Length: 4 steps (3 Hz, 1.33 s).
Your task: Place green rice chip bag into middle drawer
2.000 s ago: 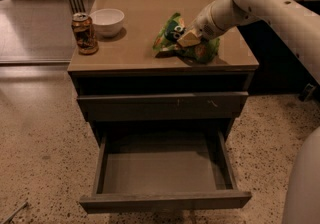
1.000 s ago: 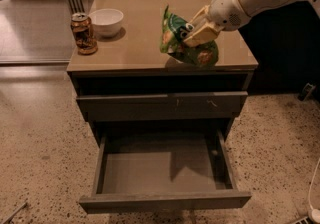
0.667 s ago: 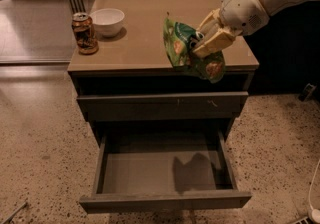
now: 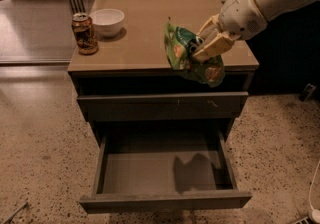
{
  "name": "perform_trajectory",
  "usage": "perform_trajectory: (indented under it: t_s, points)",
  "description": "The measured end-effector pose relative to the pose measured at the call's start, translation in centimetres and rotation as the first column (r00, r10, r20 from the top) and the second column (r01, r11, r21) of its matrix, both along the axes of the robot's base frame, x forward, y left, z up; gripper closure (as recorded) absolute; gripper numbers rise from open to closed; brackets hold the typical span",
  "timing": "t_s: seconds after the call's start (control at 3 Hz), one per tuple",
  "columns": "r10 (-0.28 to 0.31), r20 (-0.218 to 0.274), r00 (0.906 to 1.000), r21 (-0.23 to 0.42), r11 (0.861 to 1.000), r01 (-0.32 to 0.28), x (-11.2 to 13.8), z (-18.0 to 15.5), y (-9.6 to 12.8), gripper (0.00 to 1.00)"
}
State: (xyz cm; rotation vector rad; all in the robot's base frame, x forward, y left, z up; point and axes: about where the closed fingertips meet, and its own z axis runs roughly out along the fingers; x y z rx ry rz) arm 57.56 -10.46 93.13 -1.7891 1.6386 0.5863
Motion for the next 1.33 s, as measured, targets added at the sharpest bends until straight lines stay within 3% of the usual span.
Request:
perform_trajectory:
  t_s: [0.33,0.67,1.0,1.33]
  points:
    - [-0.026,-0.012,0.9996,0.011,1.0,0.026,-0.5,-2.7,-0.6,1.0]
    - [-0.089,-0.026,0.9957,0.02,0.996,0.09,-1.7,-8.0,-1.4,1.0]
    - [-0.14,-0.056,0.9886,0.017,0.99,0.141,-3.2,-15.3,-1.3,1.0]
    - [-0.152,-0.088,0.9844,-0.017,0.988,0.151,-4.4,-24.0,-0.4,1.0]
